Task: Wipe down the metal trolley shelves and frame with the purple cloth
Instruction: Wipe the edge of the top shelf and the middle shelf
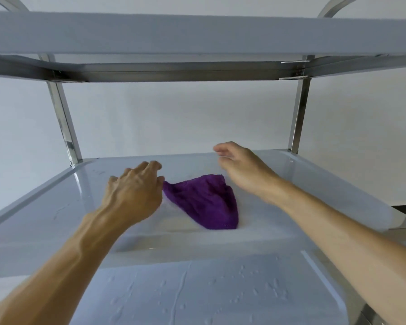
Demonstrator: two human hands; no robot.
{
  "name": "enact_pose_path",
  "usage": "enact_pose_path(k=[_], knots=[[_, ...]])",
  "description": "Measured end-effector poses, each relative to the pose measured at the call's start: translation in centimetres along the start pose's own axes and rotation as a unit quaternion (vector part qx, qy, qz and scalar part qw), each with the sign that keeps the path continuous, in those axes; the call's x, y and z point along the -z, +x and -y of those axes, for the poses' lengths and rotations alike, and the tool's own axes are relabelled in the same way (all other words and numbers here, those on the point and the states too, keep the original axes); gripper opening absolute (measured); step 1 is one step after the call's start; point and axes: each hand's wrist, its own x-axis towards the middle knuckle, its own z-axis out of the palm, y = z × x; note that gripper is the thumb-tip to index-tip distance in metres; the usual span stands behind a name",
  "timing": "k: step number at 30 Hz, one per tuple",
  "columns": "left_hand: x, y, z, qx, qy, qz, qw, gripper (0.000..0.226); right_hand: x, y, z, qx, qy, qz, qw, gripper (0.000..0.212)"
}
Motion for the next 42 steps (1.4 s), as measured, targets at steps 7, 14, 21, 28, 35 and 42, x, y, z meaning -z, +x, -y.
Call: enact_pose_path(k=[7, 14, 21, 28, 35, 42], knots=[[-1.7, -1.3, -9.7, -0.129, -0.049, 0.096, 0.986, 0.079, 2.2, -1.0, -6.4, -0.046, -0.266, 0.076, 0.960, 0.035], [-3.3, 0.5, -6.7, -0.148, -0.048, 0.059, 0.986, 0.045, 2.5, -0.7, -7.5, -0.019, -0.283, 0.061, 0.957, 0.039], [-0.4, 0.6, 7.6, 0.099, -0.085, 0.054, 0.990, 0.085, 2.6, -0.5, -7.6, -0.026, -0.272, 0.062, 0.960, 0.039], [-0.2, 0.2, 2.4, 0.036, -0.037, 0.095, 0.994, 0.066, 2.1, -0.3, -7.6, -0.034, -0.289, 0.060, 0.955, 0.041], [-1.8, -2.2, -7.2, -0.147, -0.011, 0.048, 0.988, 0.084, 2.6, 0.0, -7.8, -0.034, -0.281, 0.068, 0.957, 0.039], [-0.3, -1.3, 0.4, -0.064, -0.104, 0.094, 0.988, 0.050, 3.1, -0.2, -8.4, -0.019, -0.252, 0.061, 0.966, 0.036]])
